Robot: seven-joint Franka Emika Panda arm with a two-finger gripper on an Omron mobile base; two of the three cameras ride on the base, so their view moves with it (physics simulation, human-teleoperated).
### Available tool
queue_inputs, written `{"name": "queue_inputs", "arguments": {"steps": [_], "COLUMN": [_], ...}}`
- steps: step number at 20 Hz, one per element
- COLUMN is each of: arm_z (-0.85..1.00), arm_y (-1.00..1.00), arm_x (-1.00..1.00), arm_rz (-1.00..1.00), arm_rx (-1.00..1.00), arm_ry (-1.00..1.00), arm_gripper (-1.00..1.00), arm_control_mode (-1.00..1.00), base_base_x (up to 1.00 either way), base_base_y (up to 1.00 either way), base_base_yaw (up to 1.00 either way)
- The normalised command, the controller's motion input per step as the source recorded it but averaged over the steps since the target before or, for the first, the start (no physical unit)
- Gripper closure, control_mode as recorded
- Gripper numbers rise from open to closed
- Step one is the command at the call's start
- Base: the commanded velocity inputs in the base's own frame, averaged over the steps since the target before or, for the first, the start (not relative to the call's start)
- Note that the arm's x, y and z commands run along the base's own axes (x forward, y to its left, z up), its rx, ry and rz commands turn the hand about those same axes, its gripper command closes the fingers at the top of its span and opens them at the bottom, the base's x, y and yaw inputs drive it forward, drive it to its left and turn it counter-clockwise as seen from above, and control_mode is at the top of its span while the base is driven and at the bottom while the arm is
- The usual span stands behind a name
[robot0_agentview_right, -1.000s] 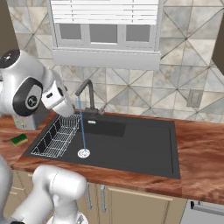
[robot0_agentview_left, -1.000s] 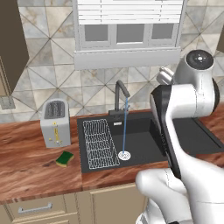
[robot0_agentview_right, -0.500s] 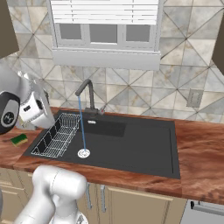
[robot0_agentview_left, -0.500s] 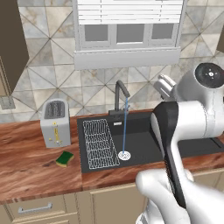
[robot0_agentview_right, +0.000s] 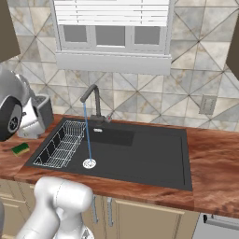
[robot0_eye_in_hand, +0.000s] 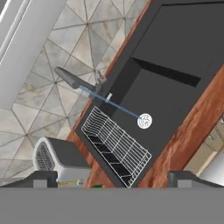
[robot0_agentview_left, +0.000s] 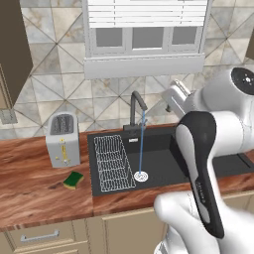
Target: Soak the sponge with water for a few seconds and then drop it inside the sink.
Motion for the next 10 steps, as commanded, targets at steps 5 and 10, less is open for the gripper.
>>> {"name": "queue_inputs", "arguments": {"steps": [5, 10], "arm_z": [0.27, 0.15], "arm_y": [0.50, 0.36], "arm_x": [0.00, 0.00], "arm_rz": [0.26, 0.30], "arm_rx": [0.03, -0.06], "arm_ry": [0.11, 0.09], "arm_gripper": [-1.00, -1.00], "arm_control_mode": [-1.00, -1.00], "base_base_x": [0.00, 0.00], "base_base_y": [0.00, 0.00], "base_base_yaw": [0.00, 0.00]}}
